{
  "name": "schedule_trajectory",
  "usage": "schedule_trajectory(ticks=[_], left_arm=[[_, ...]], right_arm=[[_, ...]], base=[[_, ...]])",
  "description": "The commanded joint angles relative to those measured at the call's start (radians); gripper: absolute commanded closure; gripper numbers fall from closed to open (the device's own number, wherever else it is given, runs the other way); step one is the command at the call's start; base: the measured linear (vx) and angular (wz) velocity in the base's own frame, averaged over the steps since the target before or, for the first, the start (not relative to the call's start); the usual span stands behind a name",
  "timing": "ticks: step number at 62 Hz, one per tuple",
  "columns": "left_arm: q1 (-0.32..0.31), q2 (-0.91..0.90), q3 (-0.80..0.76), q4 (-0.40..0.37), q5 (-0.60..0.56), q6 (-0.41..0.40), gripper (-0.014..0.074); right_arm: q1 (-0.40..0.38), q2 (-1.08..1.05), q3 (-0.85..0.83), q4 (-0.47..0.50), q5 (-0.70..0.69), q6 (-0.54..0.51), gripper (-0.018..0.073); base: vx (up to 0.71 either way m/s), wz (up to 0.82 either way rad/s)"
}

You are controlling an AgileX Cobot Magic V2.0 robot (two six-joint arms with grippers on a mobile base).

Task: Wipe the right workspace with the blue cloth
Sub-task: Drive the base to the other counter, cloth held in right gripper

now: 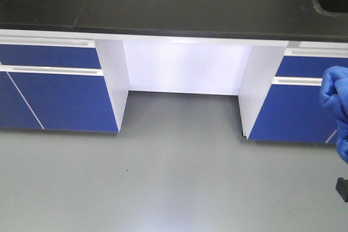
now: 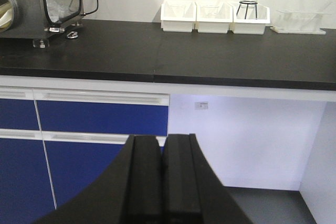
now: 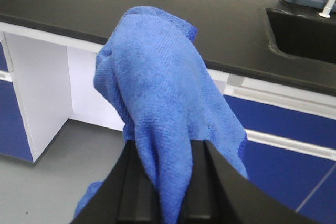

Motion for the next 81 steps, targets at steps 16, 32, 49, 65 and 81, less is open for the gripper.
schedule_trajectory(ticks=[16,32,49,65,81], left_arm=[[0.004,-0.016,0.031,0.001,-0.080,-0.008,0.0602],[0.004,-0.016,0.031,0.001,-0.080,-0.008,0.0602],[0.004,-0.016,0.031,0.001,-0.080,-0.008,0.0602],[0.004,-0.016,0.031,0.001,-0.080,-0.008,0.0602],[0.004,-0.016,0.031,0.001,-0.080,-0.008,0.0602]], right_arm=[[0.001,0.007,-0.026,0.013,-0.072,-0.007,0.0559],[0.001,0.007,-0.026,0.013,-0.072,-0.007,0.0559],[0.001,0.007,-0.026,0.013,-0.072,-0.007,0.0559],[0.001,0.007,-0.026,0.013,-0.072,-0.007,0.0559],[0.001,0.007,-0.026,0.013,-0.072,-0.007,0.0559]], base=[[-0.34,-0.18],[-0.26,-0.55],[-0.20,-0.82],[-0.17,-0.84],[-0.13,-0.81]])
